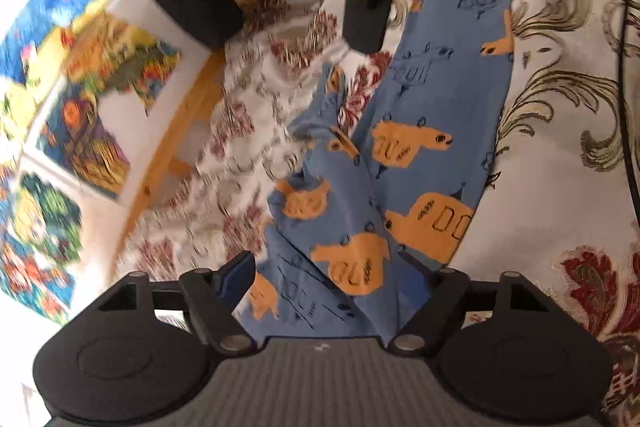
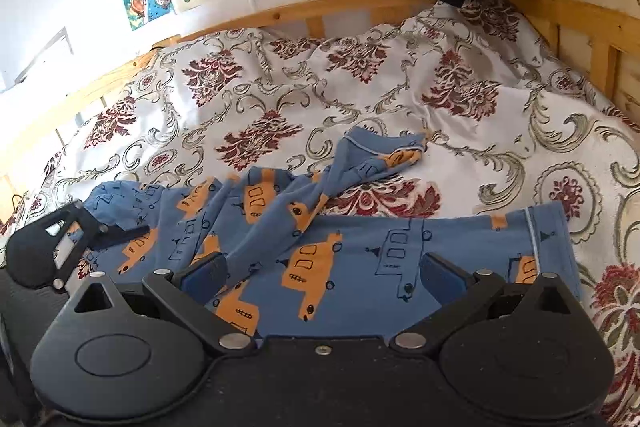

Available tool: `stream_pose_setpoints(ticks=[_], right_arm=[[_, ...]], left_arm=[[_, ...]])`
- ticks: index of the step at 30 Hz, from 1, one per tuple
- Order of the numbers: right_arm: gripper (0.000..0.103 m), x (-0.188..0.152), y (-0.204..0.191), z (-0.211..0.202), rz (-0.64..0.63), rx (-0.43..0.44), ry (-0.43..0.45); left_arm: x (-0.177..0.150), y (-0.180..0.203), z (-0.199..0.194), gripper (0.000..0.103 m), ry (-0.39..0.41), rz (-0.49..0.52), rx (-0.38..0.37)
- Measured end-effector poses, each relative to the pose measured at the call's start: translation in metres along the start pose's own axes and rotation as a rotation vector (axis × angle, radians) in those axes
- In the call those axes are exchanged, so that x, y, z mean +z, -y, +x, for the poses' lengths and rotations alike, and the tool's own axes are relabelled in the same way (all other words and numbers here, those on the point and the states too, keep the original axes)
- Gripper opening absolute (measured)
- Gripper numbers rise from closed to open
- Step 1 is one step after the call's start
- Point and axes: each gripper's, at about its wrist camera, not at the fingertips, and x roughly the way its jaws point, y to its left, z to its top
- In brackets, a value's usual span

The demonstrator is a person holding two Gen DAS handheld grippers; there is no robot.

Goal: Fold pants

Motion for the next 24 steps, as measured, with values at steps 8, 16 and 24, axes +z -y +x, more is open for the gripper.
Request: stream_pose_setpoints(ticks=[8,16,24], right_arm=[[0.102,-0.005,-0.005,0.013,0.006,0.015,-0.026],[0.082,0.016,0.014,0.047,0.022,0.089,-0.092],[0.066,0.119,0.014,0.146,-0.023,0.001,-0.137]], left_arm=[[-0.014,-0.027,0.02,0.043,-0.126,-0.269,-0.173],[-0.034,-0.044,0.027,0.003,-0.12,-0.423,-0.27],[-0.04,-0.055,0.031,0.003,-0.095,-0.482,-0.342]])
